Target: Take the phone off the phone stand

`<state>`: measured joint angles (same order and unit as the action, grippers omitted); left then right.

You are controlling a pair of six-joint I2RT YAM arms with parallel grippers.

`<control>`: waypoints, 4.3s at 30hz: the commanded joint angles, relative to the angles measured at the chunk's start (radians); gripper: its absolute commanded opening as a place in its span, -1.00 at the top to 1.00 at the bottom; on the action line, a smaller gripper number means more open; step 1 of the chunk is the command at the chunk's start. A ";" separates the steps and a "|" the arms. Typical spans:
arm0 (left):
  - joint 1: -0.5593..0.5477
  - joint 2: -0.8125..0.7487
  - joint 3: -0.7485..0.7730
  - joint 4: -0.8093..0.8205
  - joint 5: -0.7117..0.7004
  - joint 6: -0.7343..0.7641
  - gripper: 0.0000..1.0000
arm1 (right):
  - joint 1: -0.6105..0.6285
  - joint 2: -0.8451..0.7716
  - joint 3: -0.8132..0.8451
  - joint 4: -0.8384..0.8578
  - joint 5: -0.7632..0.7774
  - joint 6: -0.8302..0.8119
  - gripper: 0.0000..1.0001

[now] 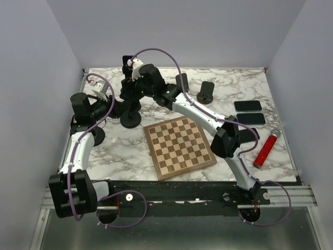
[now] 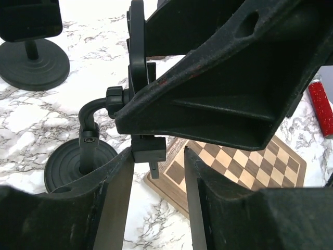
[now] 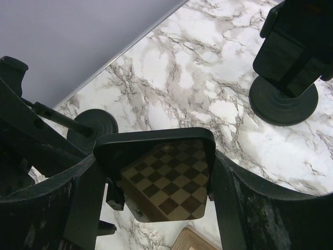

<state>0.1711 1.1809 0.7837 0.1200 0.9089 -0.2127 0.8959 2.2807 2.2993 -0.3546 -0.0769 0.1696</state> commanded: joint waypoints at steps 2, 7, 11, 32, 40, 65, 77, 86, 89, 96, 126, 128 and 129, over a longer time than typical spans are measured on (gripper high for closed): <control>-0.012 -0.002 0.010 0.027 -0.015 -0.021 0.08 | 0.006 0.008 0.011 -0.014 -0.063 0.064 0.99; -0.013 0.010 0.007 0.060 -0.021 -0.057 0.17 | 0.006 0.008 0.016 -0.012 -0.067 0.068 0.99; -0.012 0.027 0.007 0.082 -0.007 -0.081 0.15 | 0.006 0.007 0.015 -0.012 -0.073 0.070 0.99; -0.011 0.030 0.008 0.052 -0.019 -0.019 1.00 | 0.016 0.037 0.016 -0.011 0.246 -0.014 0.99; 0.000 0.024 -0.011 0.047 0.018 -0.002 1.00 | -0.043 0.004 -0.111 0.074 0.264 -0.147 0.99; 0.040 0.012 -0.050 0.102 0.099 -0.043 1.00 | -0.238 -0.018 -0.181 0.240 -0.154 -0.127 0.99; 0.041 0.040 -0.047 0.127 0.136 -0.063 1.00 | -0.288 0.062 -0.057 0.181 -0.416 -0.223 0.99; 0.042 0.059 -0.039 0.114 0.124 -0.062 1.00 | -0.288 0.114 0.028 0.151 -0.535 -0.198 0.99; 0.041 0.060 -0.030 0.094 0.075 -0.059 1.00 | -0.284 0.090 -0.004 0.169 -0.514 -0.148 0.99; 0.041 0.083 -0.004 0.033 -0.132 -0.077 1.00 | -0.225 -0.035 -0.162 0.252 -0.459 0.079 0.99; 0.126 -0.029 -0.081 0.094 -0.534 -0.148 1.00 | -0.366 -0.500 -0.566 0.066 -0.179 0.290 0.99; 0.131 -0.026 -0.083 0.106 -0.530 -0.170 1.00 | -0.436 -0.555 -0.631 0.056 -0.153 0.304 0.99; 0.131 -0.024 -0.079 0.101 -0.537 -0.178 1.00 | -0.474 -0.582 -0.660 0.049 -0.144 0.323 0.99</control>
<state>0.2794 1.1454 0.7120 0.2169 0.4332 -0.3347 0.5518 1.7969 1.7325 -0.2920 -0.3088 0.4480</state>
